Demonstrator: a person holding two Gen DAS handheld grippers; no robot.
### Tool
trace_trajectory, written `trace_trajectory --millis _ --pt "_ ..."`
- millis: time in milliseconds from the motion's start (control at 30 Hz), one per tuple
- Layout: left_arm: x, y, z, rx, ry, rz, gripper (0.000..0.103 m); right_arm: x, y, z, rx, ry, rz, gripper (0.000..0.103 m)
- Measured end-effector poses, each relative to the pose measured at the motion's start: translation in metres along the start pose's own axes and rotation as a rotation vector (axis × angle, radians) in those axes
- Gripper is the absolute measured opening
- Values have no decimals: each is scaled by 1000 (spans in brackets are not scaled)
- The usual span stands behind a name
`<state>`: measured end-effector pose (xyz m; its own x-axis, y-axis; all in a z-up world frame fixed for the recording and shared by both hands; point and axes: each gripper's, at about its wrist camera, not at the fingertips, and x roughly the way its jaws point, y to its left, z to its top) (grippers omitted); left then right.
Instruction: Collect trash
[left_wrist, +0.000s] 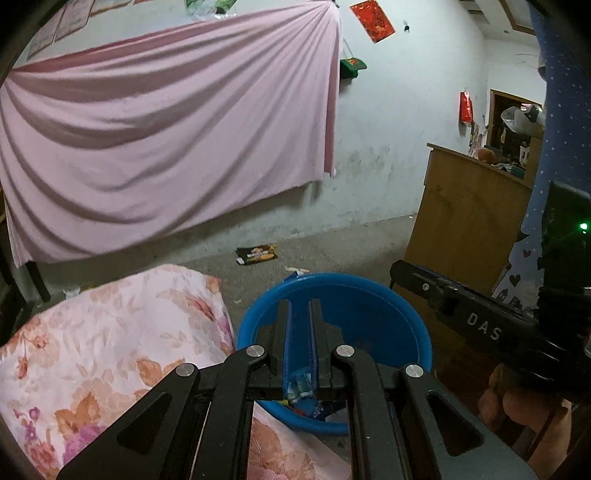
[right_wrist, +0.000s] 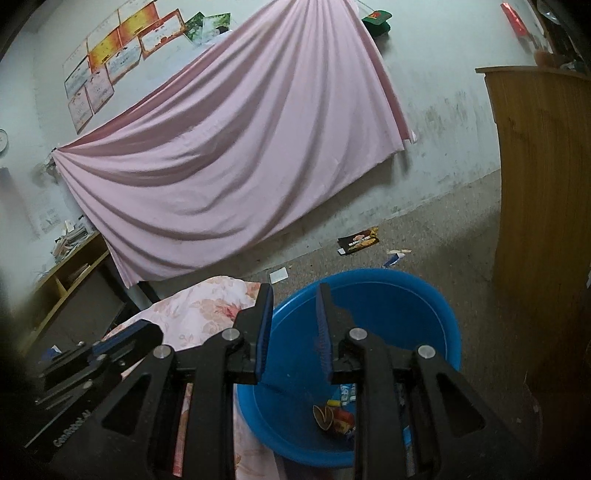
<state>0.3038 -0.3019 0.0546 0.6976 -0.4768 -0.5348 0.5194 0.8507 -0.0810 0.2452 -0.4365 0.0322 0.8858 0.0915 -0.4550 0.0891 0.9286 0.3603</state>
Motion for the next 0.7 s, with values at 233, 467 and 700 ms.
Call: trace_trajectory --millis 233,467,700 --pt "-4 9 -2 -43 3 11 20 0 2 0 -3 3 -1 53" --pt "-21 19 -2 -70 -18 47 28 -2 9 -1 -13 -12 4 56" --pt "-42 31 -4 -83 -39 101 40 -10 19 -1 -38 -34 10 64"
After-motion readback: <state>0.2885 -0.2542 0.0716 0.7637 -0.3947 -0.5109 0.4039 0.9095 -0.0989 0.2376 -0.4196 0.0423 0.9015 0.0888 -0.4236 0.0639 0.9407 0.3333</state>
